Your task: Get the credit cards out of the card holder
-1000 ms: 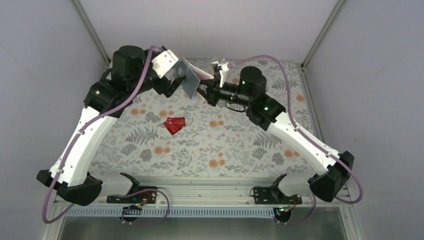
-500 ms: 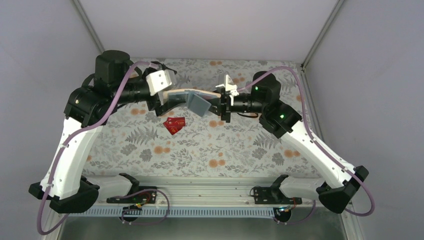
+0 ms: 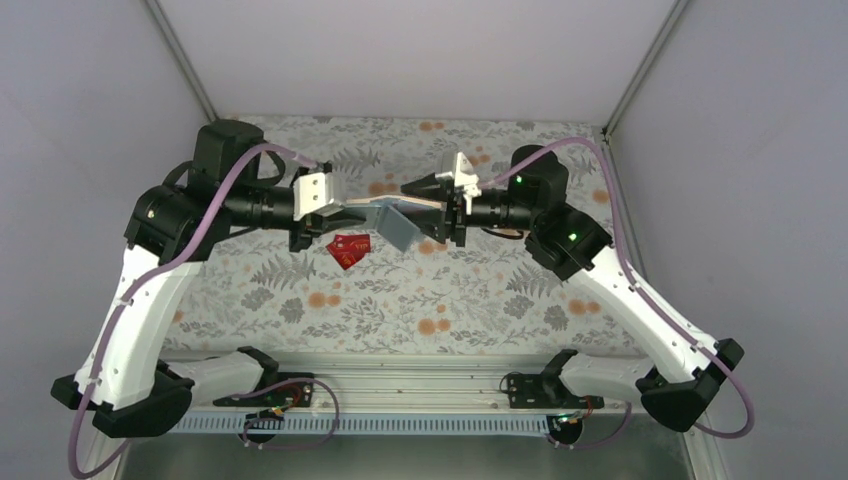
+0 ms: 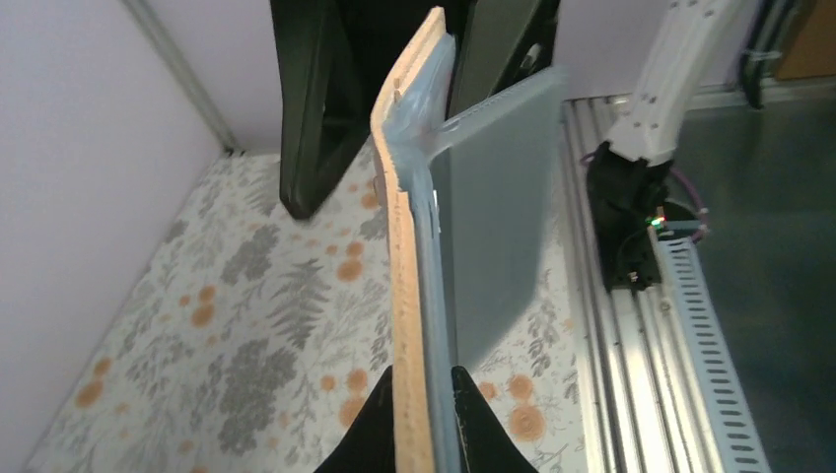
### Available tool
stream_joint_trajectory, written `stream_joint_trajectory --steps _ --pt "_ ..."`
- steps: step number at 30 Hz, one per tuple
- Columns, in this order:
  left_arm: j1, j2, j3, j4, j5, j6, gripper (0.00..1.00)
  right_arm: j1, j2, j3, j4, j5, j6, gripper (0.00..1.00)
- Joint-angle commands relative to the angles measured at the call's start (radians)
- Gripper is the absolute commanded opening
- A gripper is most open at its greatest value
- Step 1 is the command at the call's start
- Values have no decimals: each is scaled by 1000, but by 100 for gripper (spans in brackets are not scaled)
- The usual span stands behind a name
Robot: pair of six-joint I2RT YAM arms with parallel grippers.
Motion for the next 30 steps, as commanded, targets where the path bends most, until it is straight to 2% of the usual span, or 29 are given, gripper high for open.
stream_joint_trajectory --steps 1,3,5,7,9,11,14,16,18,21,30 --pt "18 -36 -86 160 -210 -208 2 -36 -39 -11 18 276 99 58" --pt "52 -26 -129 207 -321 -303 3 -78 -54 -34 9 431 178 66" --pt "85 -8 -166 208 -367 -348 2 -130 -68 -45 -24 583 260 69" --pt "99 -2 -212 213 -326 -360 3 -170 -88 -48 -52 682 311 70" --pt "106 -11 -264 238 -238 -373 3 -177 -120 -50 -48 701 325 69" --pt "111 -20 -301 262 -151 -380 2 -177 -154 -55 -9 552 307 67" --pt "127 -27 -315 291 -77 -386 2 -147 -145 -76 108 63 284 45" --pt "137 -28 -318 296 -24 -381 2 -68 -108 -118 220 -165 283 42" --pt "150 -28 -322 295 43 -369 2 16 -57 -130 254 -179 263 39" --pt "160 -32 -327 271 159 -324 2 42 25 -110 232 -91 282 29" --pt "173 -44 -300 163 377 -160 2 42 62 -155 269 -14 303 22"
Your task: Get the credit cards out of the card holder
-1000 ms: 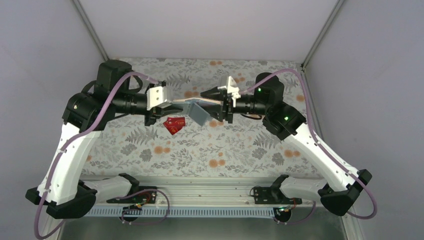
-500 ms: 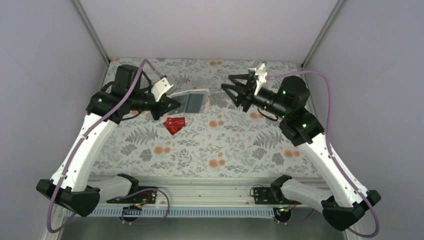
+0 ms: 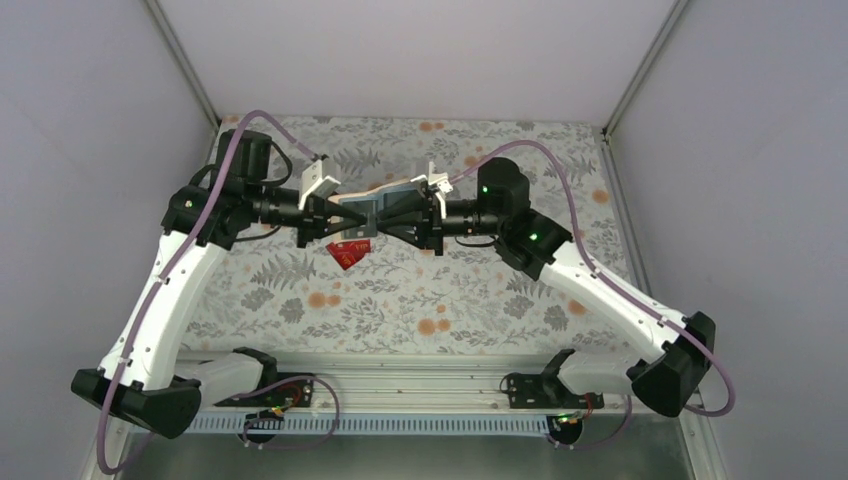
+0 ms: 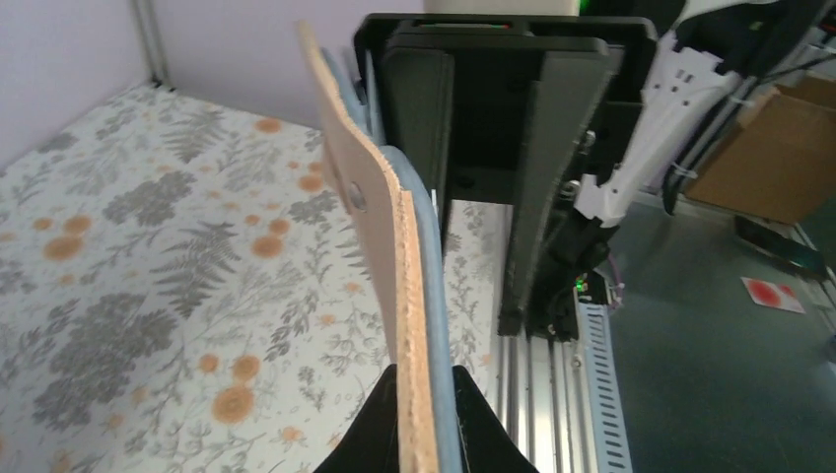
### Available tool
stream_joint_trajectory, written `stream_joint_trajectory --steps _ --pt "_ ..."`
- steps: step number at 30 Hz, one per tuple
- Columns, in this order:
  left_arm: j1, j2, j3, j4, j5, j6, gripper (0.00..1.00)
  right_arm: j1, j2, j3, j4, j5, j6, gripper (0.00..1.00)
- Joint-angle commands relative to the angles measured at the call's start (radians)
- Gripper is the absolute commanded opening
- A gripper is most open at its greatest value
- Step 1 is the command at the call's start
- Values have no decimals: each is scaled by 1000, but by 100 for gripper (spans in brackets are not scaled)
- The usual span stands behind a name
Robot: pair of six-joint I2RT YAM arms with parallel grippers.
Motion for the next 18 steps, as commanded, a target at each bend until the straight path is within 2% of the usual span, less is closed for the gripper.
stream_joint_trajectory --steps 1,5,12,18 --pt "5 -20 27 -63 198 124 2 7 -27 -9 50 26 -2 22" --pt "5 -21 30 -99 239 175 2 6 -34 -7 45 15 -22 21" --pt "5 -19 28 -81 238 155 2 12 -13 13 44 -93 -55 16" --pt "5 -14 17 -58 219 131 2 41 17 28 22 -104 -89 11"
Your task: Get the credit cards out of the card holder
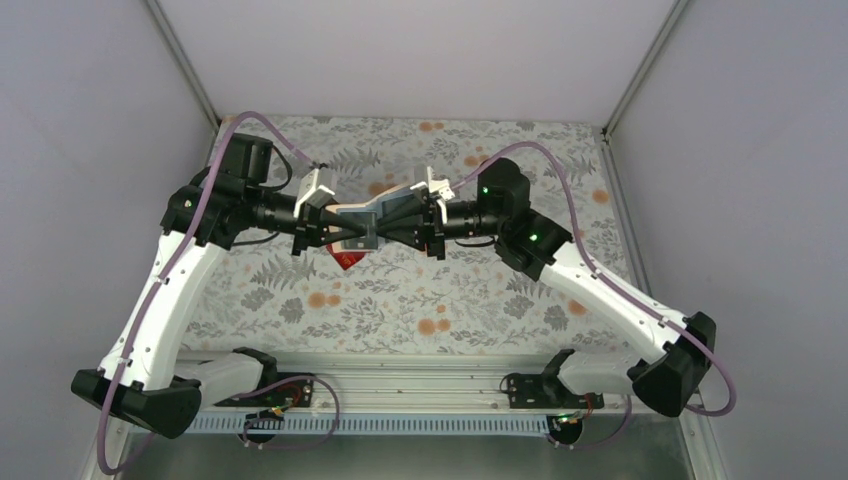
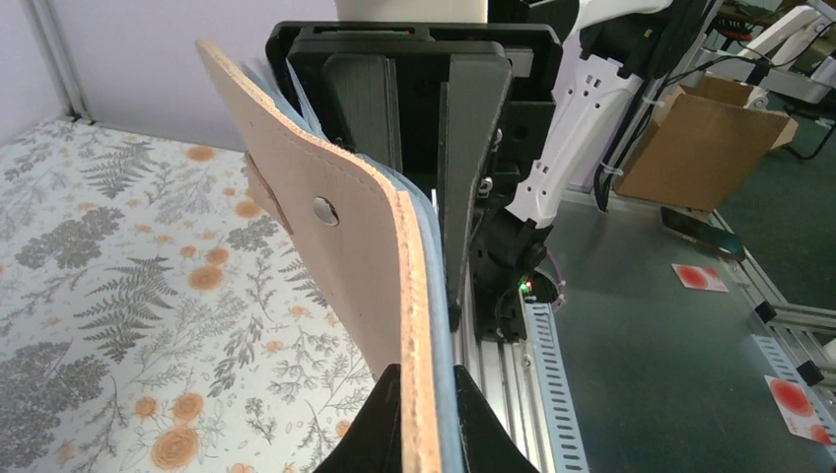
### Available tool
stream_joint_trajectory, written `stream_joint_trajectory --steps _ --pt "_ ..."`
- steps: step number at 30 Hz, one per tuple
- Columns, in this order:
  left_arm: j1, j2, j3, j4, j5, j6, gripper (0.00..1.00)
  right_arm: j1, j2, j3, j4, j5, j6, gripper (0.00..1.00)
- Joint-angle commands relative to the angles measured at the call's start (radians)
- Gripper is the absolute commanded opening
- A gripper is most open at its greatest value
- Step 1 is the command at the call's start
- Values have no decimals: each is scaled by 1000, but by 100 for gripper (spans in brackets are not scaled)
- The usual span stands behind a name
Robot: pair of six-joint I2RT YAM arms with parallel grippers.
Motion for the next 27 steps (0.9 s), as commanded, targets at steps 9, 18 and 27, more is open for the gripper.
stream_joint_trajectory --steps 9,18,27 --pt "-5 -16 -3 49 15 -21 2 55 52 43 1 -18 -52 5" --pt "-5 -26 -1 41 12 -14 18 35 0 15 -18 121 -37 4" --pt "2 -43 9 -5 11 39 26 11 -55 17 -86 134 -71 4"
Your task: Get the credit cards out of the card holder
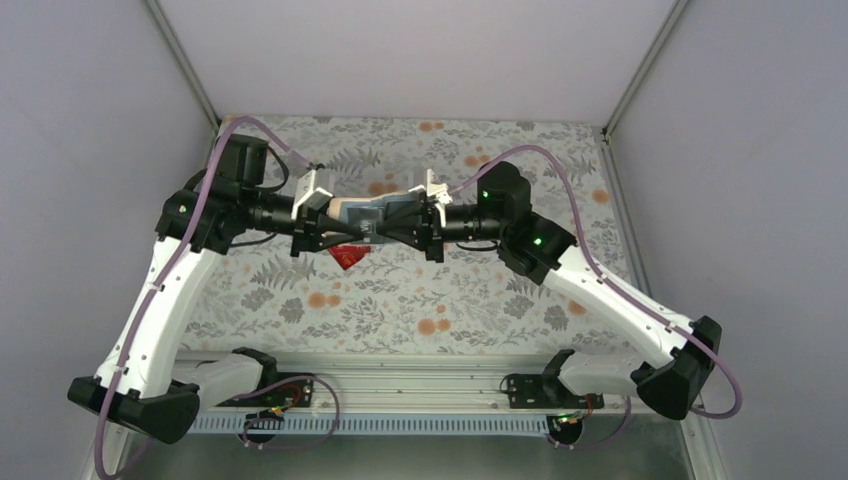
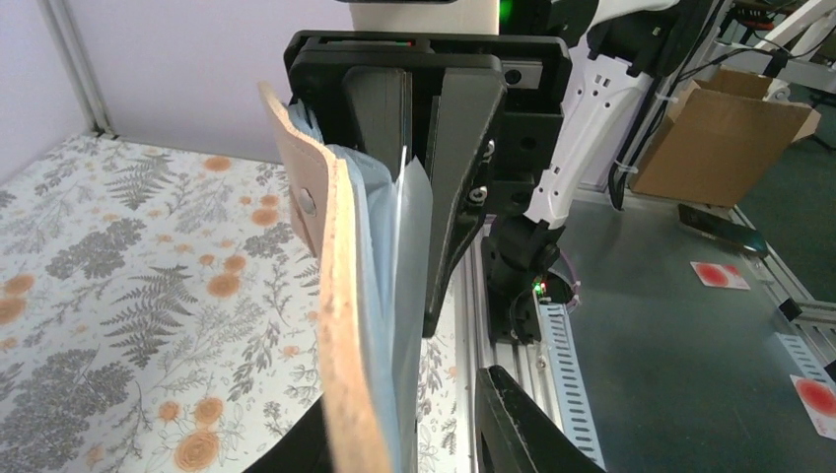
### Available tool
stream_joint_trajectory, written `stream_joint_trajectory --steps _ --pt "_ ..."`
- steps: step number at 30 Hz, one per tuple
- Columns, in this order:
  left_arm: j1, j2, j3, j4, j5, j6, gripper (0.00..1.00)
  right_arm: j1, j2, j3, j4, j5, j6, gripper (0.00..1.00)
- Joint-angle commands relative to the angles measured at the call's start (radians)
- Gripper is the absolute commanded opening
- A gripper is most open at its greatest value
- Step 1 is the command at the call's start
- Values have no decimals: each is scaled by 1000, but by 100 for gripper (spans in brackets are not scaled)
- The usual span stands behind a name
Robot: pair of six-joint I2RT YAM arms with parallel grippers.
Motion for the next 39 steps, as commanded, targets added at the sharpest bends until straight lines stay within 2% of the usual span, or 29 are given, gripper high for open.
stream_joint_trajectory --steps 1,7,8,12,13,15,19,26,29,31,35,37,39 --pt "1 -21 14 -37 36 59 26 -15 -46 7 -34 38 -30 4" --pt "2 -23 17 -63 44 89 26 -23 -56 12 -58 24 -50 4" --pt "2 -21 17 -64 45 89 24 -23 -56 13 -59 23 -52 4" --pt "4 -17 19 -65 53 90 3 -27 -52 18 -70 -5 -67 4" --pt "4 -17 21 -65 53 90 3 -28 -50 23 -80 -10 -73 4" --pt "4 -18 20 -69 56 93 2 -30 -51 29 -98 -12 -83 4" --pt "11 -20 28 -77 74 106 2 -35 -62 11 -109 -27 -96 19" --pt "15 -25 34 -107 101 144 2 -66 -80 -34 -79 16 -75 16" --pt "17 -20 32 -98 99 133 2 -66 -66 -27 -61 -14 -68 16" --pt "16 -19 33 -93 98 128 2 -65 -66 -28 -49 -52 -71 20" --pt "19 -17 30 -84 95 117 2 -65 -83 -47 -70 -135 -128 36" --pt "21 -18 29 -82 95 116 2 -65 -99 -56 -85 -129 -145 38" --pt "21 -20 26 -82 95 118 2 -65 -99 -52 -78 -110 -130 35"
